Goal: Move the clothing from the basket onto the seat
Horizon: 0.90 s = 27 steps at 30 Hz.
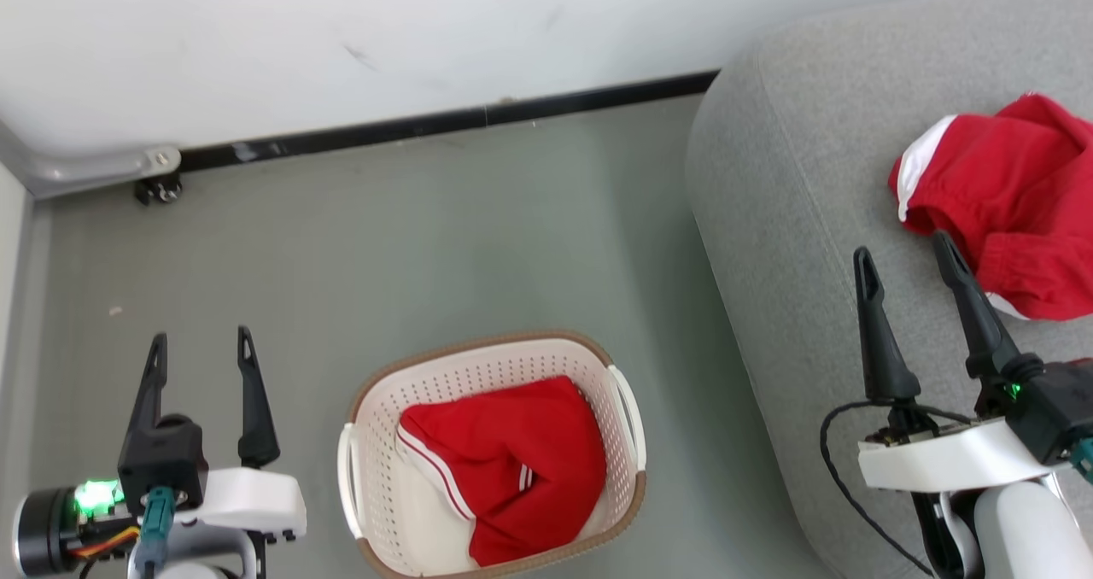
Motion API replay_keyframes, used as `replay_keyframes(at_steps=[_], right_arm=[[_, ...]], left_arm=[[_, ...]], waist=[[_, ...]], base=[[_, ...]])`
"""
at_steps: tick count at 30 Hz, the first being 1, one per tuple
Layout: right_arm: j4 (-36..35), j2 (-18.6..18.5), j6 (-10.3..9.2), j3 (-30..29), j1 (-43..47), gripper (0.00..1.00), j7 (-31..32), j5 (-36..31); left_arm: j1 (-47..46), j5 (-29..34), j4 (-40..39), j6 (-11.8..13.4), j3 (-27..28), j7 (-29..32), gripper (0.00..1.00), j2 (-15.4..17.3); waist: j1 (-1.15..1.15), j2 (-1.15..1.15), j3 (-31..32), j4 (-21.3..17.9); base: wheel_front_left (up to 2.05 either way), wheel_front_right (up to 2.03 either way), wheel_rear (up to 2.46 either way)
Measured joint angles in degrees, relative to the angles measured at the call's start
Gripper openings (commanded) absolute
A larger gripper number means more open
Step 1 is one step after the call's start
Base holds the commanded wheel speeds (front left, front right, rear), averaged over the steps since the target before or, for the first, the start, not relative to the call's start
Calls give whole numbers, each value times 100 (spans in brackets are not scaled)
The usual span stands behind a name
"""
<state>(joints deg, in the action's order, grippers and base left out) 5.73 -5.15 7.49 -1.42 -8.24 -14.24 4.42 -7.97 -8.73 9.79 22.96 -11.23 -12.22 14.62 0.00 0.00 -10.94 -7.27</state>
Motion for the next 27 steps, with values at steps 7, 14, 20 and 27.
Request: replay_keyframes(at_steps=[7, 14, 20, 27], right_arm=[[-114, 2, 0, 4, 291, 100, 114, -102], [-212, 34, 0, 4, 572, 100, 225, -102], [-302, 102, 0, -2, 819, 100, 365, -100], [-413, 125, 0, 22, 1005, 100, 475, -84]], left_arm=[[293, -141, -102, -14, 11, 0, 100, -24], [569, -176, -192, -78, -7, 0, 100, -20], [730, -248, -278, -111, -13, 1, 100, -21], [903, -383, -335, -181, -18, 2, 100, -32]], waist=[[0, 0, 323, 70], [0, 0, 592, 115], [0, 0, 783, 134], [0, 0, 940, 136]], base=[[0, 0, 0], [0, 0, 0], [0, 0, 0], [0, 0, 0]])
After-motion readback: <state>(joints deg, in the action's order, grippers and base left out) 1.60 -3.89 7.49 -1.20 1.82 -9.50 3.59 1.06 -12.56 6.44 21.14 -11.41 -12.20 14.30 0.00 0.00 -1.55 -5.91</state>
